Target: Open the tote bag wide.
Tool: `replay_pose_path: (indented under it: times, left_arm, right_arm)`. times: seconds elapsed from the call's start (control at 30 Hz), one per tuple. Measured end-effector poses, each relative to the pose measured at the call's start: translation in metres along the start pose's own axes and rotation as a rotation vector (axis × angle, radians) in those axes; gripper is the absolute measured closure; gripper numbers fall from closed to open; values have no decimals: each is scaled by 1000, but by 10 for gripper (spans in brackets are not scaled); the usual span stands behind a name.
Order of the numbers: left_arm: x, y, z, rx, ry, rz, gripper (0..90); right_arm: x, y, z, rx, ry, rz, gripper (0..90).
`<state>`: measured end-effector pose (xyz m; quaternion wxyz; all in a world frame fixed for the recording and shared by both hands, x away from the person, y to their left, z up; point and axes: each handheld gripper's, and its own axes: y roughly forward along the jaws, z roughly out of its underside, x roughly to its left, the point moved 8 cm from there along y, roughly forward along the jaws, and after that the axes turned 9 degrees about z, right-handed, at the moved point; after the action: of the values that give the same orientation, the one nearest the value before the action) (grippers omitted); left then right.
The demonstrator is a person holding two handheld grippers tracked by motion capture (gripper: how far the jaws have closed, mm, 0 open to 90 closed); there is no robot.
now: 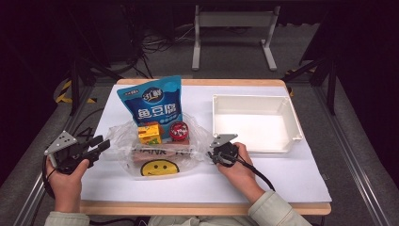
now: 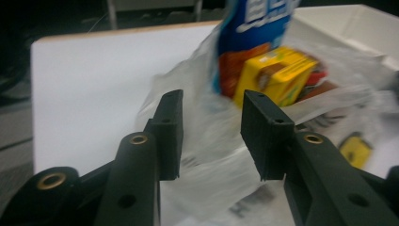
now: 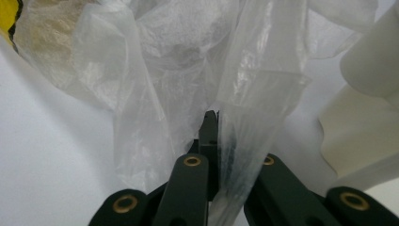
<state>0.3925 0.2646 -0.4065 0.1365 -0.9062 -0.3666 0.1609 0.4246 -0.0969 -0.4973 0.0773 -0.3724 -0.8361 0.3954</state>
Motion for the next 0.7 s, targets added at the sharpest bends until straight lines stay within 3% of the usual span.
replay_pose_path:
  times: [0.03, 0.13, 0.23, 0.37, 0.53, 0.7]
  left_arm:
    - [0, 0, 0, 0, 0, 0, 574]
    - [-20, 11, -6, 30, 58, 74, 537]
    - [-29, 24, -5, 74, 106, 127, 494]
    - [-35, 42, 2, 130, 125, 176, 444]
    - [-35, 53, 7, 126, 72, 226, 418]
    - [-29, 62, 14, 146, 67, 233, 399]
  right_arm:
    - [0, 0, 0, -1, 0, -1, 886]
    - [1, 0, -1, -2, 1, -2, 885]
    - [1, -1, -1, -4, -1, -4, 883]
    - [0, -1, -1, -5, 2, -5, 879]
    - [0, -1, -1, -6, 4, -11, 871]
    - [0, -2, -2, -10, 6, -13, 870]
